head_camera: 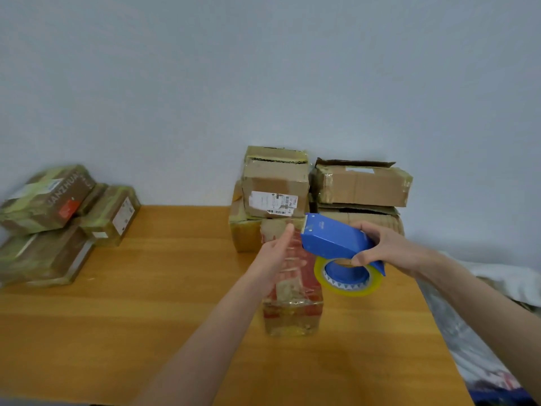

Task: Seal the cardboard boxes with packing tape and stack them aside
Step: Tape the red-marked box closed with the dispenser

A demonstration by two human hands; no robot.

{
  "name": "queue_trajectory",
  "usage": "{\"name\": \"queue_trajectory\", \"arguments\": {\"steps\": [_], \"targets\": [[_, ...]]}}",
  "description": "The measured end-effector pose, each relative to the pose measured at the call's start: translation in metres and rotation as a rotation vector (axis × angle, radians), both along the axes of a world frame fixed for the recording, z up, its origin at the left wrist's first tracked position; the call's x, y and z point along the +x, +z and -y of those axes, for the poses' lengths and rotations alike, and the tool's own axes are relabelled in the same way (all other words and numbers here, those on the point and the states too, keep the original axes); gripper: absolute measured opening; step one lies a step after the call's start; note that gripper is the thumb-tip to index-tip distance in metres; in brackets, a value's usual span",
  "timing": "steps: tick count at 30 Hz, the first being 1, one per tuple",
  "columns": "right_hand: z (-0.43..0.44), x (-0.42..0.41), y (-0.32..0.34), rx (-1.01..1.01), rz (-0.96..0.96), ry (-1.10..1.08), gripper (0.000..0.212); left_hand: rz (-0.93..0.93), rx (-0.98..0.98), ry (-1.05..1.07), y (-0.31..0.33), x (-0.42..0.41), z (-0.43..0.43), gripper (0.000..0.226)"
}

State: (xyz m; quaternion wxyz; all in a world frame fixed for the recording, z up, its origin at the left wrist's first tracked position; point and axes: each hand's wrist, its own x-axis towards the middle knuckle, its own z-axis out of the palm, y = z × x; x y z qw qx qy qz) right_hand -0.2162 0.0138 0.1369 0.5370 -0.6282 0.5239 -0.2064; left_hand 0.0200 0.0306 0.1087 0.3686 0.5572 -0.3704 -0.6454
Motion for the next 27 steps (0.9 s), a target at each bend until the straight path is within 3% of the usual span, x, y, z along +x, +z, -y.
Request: {"name": "queue_trajectory", "arguments": {"steps": [8,13,20,23,27], "targets": [[-0.007,0.000,0.003,-0.020,-0.004,0.093,0.073,-0.061,0.029,0.117,-0.004,0.001,-0.018,0.011],[-0.009,-0.008,0.007,-0.032,-0.013,0.122,0.072,-0.160,0.117,0.221,-0.002,0.003,-0.029,0.029],[-0.013,-0.009,0.016,-0.079,-0.105,0.184,0.060,0.001,0.114,0.145,0.003,-0.004,-0.033,0.057],[-0.013,-0.006,0.019,-0.102,-0.150,0.215,0.059,0.010,0.105,0.067,0.006,-0.005,-0.037,0.054],[-0.016,-0.005,0.018,-0.100,-0.146,0.233,0.058,-0.116,0.091,0.064,0.000,-0.003,-0.041,0.035]]}}
